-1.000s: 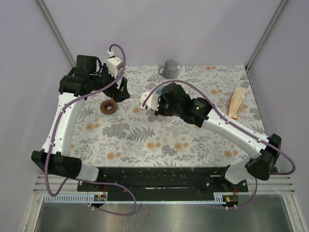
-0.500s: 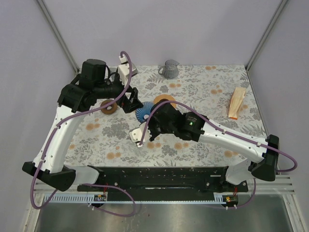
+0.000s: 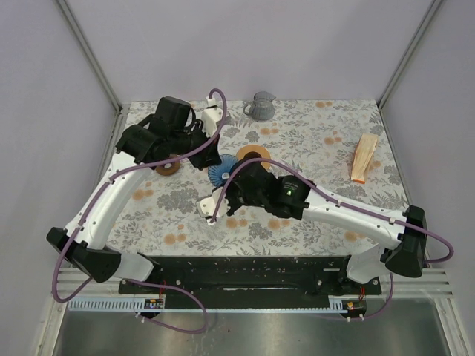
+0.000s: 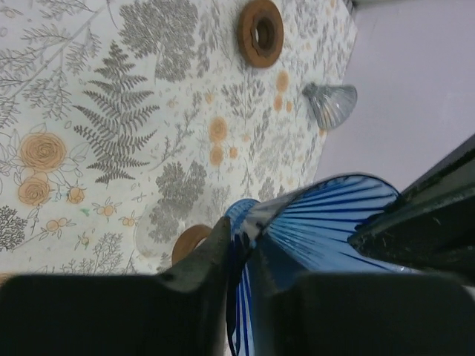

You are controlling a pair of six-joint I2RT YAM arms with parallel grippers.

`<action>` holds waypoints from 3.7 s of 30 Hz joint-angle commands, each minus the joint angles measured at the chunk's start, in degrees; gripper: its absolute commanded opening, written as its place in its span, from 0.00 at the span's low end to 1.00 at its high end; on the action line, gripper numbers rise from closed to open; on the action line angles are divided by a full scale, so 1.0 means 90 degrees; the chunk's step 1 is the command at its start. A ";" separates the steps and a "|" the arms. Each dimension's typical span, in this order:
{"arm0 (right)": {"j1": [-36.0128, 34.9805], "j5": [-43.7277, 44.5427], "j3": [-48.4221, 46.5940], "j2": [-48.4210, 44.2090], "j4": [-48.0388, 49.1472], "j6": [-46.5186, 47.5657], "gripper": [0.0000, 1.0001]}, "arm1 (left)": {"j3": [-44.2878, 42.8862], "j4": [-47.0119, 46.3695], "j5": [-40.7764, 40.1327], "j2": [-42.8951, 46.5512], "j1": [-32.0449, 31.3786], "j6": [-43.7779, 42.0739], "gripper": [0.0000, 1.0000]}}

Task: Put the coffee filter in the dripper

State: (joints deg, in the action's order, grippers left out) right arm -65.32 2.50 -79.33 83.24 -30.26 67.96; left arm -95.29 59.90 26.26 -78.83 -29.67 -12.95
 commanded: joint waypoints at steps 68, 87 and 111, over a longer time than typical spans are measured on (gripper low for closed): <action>0.4494 -0.1460 -0.1528 0.1972 -0.0330 -0.9300 0.00 | -0.0097 -0.2749 -0.0750 -0.2628 0.0055 0.3050 0.00; 0.4601 -0.1322 -0.0550 0.2303 -0.0055 -0.8919 0.00 | 0.0919 -0.2749 -0.0761 -0.2852 0.0132 0.2435 0.00; 0.4699 -0.1782 -0.1419 0.2235 -0.0632 -0.9221 0.12 | -0.0846 -0.1939 -0.0213 -0.3224 0.0279 0.2230 0.45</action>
State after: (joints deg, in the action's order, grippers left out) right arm -24.71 -16.73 -90.02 102.39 -30.50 -15.27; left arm -96.66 35.79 23.44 -106.83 -27.11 9.80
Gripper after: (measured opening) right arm 0.103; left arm 0.401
